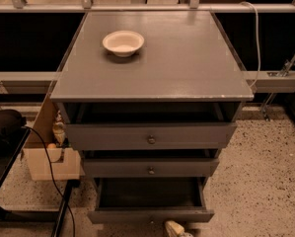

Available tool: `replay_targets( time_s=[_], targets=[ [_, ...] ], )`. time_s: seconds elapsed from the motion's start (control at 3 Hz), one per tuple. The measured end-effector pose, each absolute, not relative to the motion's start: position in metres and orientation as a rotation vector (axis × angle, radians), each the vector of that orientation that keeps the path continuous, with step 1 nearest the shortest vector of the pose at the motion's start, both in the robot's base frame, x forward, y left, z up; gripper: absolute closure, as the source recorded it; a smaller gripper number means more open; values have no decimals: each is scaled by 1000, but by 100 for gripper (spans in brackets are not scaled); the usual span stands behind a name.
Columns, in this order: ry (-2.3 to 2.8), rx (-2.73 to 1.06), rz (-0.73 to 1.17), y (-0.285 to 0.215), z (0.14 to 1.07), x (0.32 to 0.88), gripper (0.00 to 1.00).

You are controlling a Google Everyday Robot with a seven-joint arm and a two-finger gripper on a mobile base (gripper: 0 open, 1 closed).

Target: Close bottom drawer

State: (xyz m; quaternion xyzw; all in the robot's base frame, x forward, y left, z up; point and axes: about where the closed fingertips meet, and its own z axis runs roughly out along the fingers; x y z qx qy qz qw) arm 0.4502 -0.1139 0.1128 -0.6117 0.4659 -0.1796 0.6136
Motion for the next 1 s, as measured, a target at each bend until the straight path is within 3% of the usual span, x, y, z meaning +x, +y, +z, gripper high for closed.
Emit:
replay_targets(
  time_s=[1.0],
  targets=[
    [1059, -1459, -417, -105, 114, 474, 100]
  ],
)
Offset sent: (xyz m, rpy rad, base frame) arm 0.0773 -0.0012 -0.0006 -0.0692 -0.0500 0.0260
